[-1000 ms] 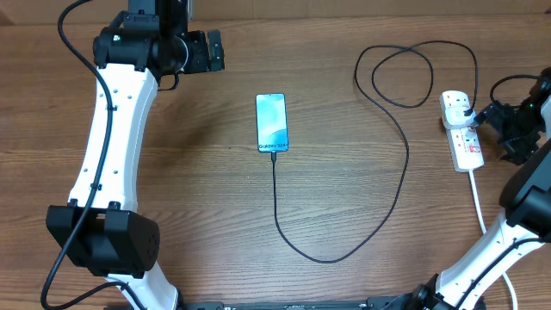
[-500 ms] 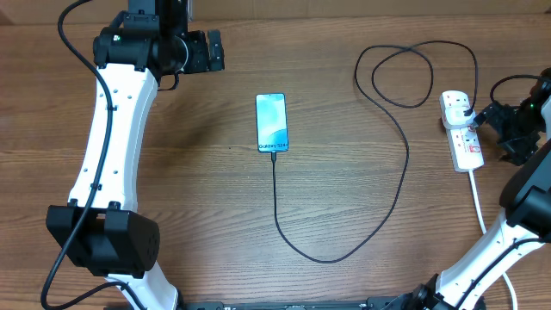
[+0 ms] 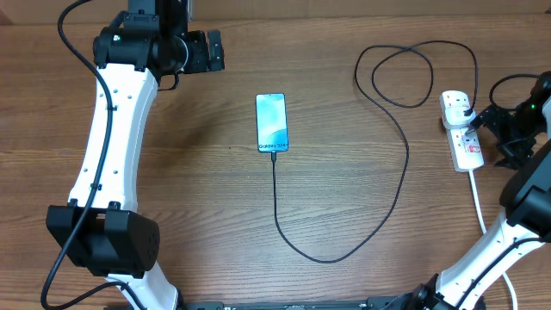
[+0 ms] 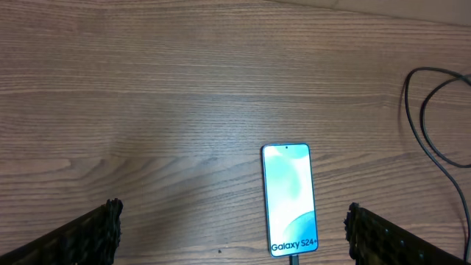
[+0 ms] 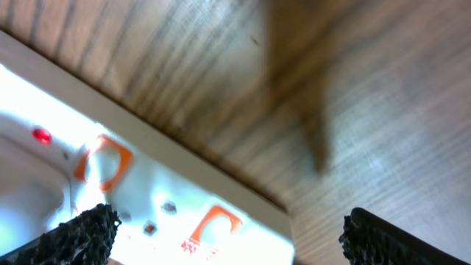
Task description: Plug charger to phone and switch on socket
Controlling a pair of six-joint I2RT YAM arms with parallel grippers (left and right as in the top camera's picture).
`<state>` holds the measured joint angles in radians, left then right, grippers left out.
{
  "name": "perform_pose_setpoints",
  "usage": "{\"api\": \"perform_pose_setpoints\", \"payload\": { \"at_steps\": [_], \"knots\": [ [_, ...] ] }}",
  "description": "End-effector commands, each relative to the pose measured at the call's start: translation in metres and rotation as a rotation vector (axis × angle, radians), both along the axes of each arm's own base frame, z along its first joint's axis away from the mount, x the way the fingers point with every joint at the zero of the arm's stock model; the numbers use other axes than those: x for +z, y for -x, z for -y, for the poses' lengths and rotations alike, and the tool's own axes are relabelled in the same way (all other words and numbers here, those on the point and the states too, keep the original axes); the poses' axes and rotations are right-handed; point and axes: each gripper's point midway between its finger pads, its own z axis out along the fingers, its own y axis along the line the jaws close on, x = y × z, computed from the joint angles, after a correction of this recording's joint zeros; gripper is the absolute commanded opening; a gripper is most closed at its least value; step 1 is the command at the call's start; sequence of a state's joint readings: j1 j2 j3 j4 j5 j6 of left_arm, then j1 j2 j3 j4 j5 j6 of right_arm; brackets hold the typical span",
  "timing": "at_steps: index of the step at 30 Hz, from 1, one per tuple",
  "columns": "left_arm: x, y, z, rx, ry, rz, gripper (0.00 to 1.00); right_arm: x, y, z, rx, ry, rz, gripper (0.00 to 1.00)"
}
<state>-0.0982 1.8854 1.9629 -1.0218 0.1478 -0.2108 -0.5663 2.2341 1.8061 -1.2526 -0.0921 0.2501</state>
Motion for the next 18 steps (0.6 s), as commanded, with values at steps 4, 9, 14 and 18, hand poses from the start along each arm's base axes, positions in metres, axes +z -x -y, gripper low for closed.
{"api": "perform_pose_setpoints", "payload": {
  "at_steps": [4, 9, 14, 18],
  "knots": [
    [-0.003, 0.000, 0.002, 0.013, 0.001, -0.008, 1.00, 0.097, 0.005, 0.036, -0.132, 0.151, 0.147, 1.00],
    [-0.003, 0.000, 0.002, 0.013, 0.001, -0.008, 1.00, 0.167, 0.033, 0.012, -0.192, 0.179, 0.215, 1.00],
    [-0.003, 0.000, 0.002, 0.013, 0.001, -0.008, 1.00, 0.228, 0.055, -0.047, -0.108, 0.186, 0.335, 1.00],
    [-0.003, 0.000, 0.002, 0.013, 0.001, -0.008, 1.00, 0.269, 0.083, -0.109, 0.042, 0.263, 0.460, 1.00]
  ]
}}
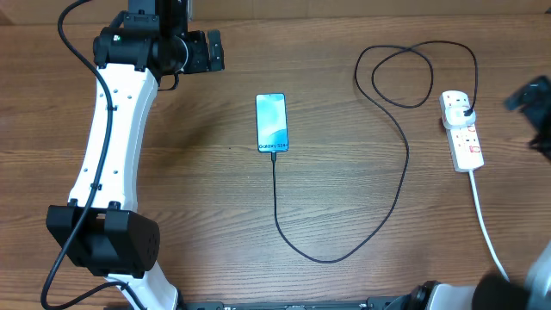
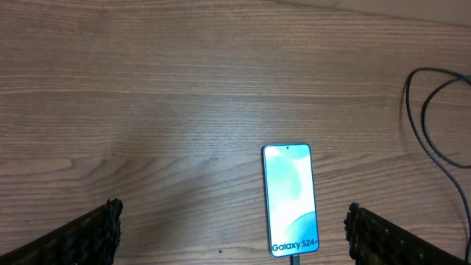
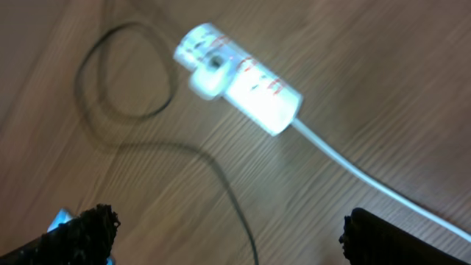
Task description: Plug charger to phone and switch on socket
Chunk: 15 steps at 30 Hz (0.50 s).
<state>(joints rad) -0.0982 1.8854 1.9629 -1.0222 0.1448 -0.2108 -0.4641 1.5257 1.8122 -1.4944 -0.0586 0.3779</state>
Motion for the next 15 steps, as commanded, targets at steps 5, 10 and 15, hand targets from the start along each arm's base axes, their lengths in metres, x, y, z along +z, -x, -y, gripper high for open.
{"api": "perform_pose_setpoints", "payload": {
  "at_steps": [5, 10, 15],
  "knots": [
    [-0.003, 0.000, 0.002, 0.011, 0.004, -0.008, 1.00, 0.048, 0.069, -0.105, 0.276, 0.089, 0.224, 1.00],
    [-0.003, 0.000, 0.002, 0.011, 0.004, -0.008, 1.00, 0.038, 0.107, -0.132, 0.369, 0.076, 0.281, 1.00],
    [-0.003, 0.000, 0.002, 0.011, 0.004, -0.008, 1.00, 0.009, 0.134, -0.152, 0.421, -0.040, 0.200, 1.00]
  ]
}}
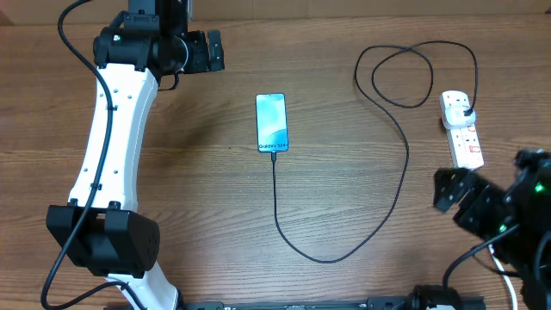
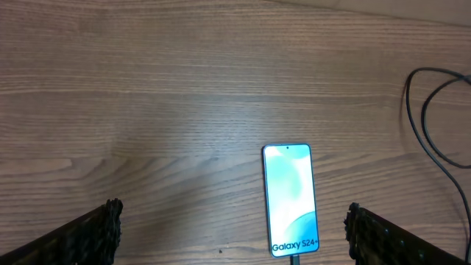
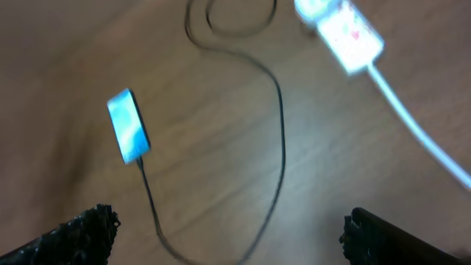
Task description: Plug charger to phone and switch on socket
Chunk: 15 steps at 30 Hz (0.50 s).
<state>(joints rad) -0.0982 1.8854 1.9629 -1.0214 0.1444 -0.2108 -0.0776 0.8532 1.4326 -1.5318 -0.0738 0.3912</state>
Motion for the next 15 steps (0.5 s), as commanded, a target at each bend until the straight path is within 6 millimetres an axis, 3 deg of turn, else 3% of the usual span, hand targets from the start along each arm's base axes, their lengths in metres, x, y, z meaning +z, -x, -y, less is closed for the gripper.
{"api": "perform_pose_setpoints", "payload": {
  "at_steps": [1, 10, 15],
  "knots": [
    [-0.003, 0.000, 0.002, 0.011, 0.004, -0.009, 1.00, -0.019, 0.012, -0.020, 0.064, -0.097, -0.092, 1.00],
    [-0.003, 0.000, 0.002, 0.011, 0.004, -0.009, 1.00, -0.027, 0.023, -0.027, 0.081, -0.131, -0.150, 1.00],
    [-0.003, 0.000, 0.002, 0.011, 0.004, -0.009, 1.00, -0.030, 0.024, -0.013, 0.040, -0.058, -0.162, 1.00]
  ]
}}
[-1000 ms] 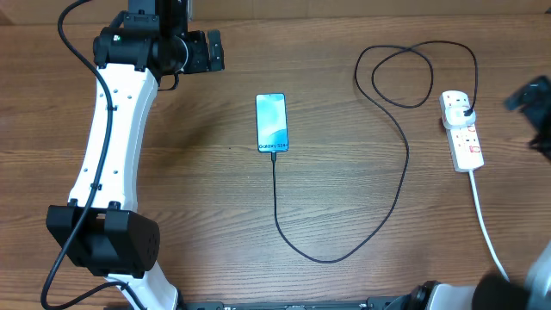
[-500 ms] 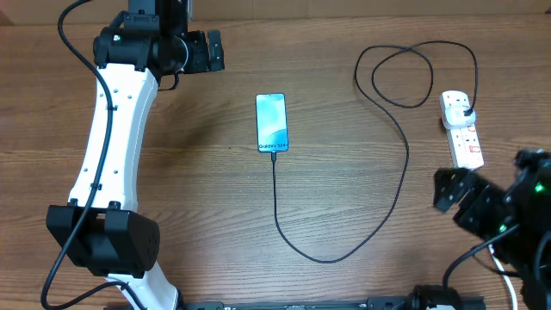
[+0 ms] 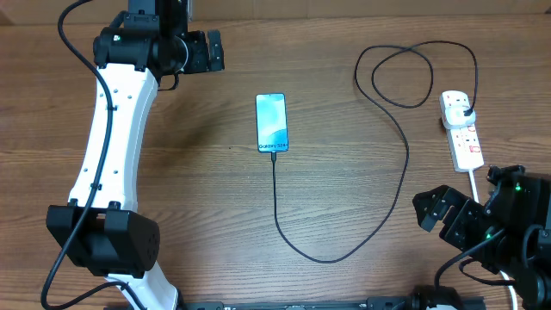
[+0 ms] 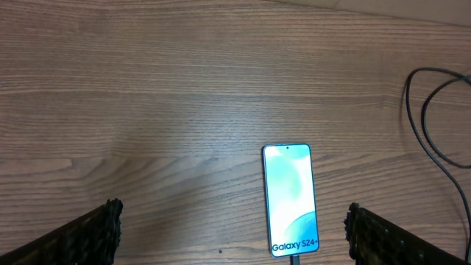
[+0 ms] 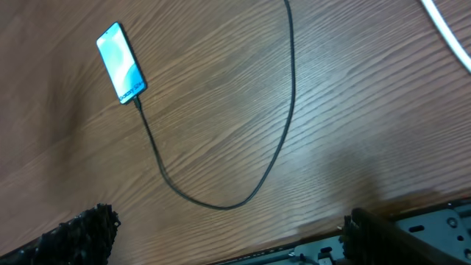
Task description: Plug charger to phone and switch on socket
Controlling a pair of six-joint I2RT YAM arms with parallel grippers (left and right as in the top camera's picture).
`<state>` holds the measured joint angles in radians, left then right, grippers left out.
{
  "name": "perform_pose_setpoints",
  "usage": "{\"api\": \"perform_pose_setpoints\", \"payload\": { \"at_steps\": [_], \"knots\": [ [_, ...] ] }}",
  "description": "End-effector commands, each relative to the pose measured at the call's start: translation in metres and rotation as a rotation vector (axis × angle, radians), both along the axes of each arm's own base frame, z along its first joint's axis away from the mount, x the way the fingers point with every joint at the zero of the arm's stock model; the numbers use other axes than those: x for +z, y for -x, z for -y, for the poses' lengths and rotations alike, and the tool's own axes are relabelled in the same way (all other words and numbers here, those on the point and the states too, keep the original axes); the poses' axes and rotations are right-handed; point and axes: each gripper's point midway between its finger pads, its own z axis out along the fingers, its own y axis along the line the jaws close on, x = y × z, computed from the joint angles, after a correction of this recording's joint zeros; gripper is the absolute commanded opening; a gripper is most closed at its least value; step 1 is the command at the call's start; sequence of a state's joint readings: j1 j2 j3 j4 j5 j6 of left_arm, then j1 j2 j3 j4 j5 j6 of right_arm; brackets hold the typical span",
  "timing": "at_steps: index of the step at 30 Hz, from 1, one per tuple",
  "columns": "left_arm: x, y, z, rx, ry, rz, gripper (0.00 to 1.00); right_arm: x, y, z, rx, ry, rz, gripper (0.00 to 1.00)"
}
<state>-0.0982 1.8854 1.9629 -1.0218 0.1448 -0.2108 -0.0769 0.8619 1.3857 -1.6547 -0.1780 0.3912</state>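
Observation:
The phone (image 3: 271, 122) lies flat mid-table with its screen lit, reading Galaxy S24+ (image 4: 290, 199). A black charger cable (image 3: 403, 164) is plugged into its near end. The cable loops across the table to a plug in the white power strip (image 3: 462, 136) at the right edge. My left gripper (image 3: 211, 52) hangs open at the far left, above and beyond the phone, with nothing between its fingers (image 4: 81, 235). My right gripper (image 3: 435, 211) is open at the front right, well short of the strip. It looks across at the phone (image 5: 121, 62) and cable (image 5: 288, 110).
The strip's white mains cord (image 3: 478, 202) runs toward the front right, passing the right arm; it also shows as a white cord (image 5: 449, 29) in the right wrist view. The table's front edge (image 5: 353, 232) and the metal frame lie below the right gripper.
My right gripper has moved slightly toward the front and left, so its view now takes in the table's front edge. The left arm, phone and cable have not moved.
My right gripper was first close over the power strip, where a red light showed. Then it was away from the strip at the right edge. After that it was at the front right, where it stays. The left arm kept still and open throughout.

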Motion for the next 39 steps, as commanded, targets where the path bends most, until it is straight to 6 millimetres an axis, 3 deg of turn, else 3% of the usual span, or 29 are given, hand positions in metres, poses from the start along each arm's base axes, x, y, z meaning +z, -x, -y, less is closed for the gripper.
{"api": "perform_pose_setpoints", "payload": {
  "at_steps": [1, 11, 16, 21, 28, 39],
  "knots": [
    [-0.003, 0.000, 0.002, 0.011, 0.004, -0.009, 1.00, 0.000, -0.001, 0.008, -0.012, 0.051, 0.014, 1.00],
    [-0.003, 0.000, 0.002, 0.011, 0.004, -0.009, 1.00, -0.013, -0.033, -0.007, 0.149, 0.044, 0.123, 1.00],
    [-0.003, 0.000, 0.002, 0.011, 0.004, -0.009, 1.00, -0.025, -0.051, -0.025, 0.291, 0.087, 0.299, 1.00],
    [-0.003, 0.000, 0.002, 0.011, 0.004, -0.009, 1.00, -0.026, -0.067, -0.045, 0.391, 0.123, 0.602, 1.00],
    [-0.003, 0.000, 0.002, 0.011, 0.004, -0.009, 1.00, -0.036, -0.069, -0.044, 0.367, 0.151, 0.854, 1.00],
    [-0.003, 0.000, 0.002, 0.011, 0.004, -0.009, 1.00, -0.065, -0.081, -0.049, 0.369, 0.175, 1.070, 1.00]
  ]
}}
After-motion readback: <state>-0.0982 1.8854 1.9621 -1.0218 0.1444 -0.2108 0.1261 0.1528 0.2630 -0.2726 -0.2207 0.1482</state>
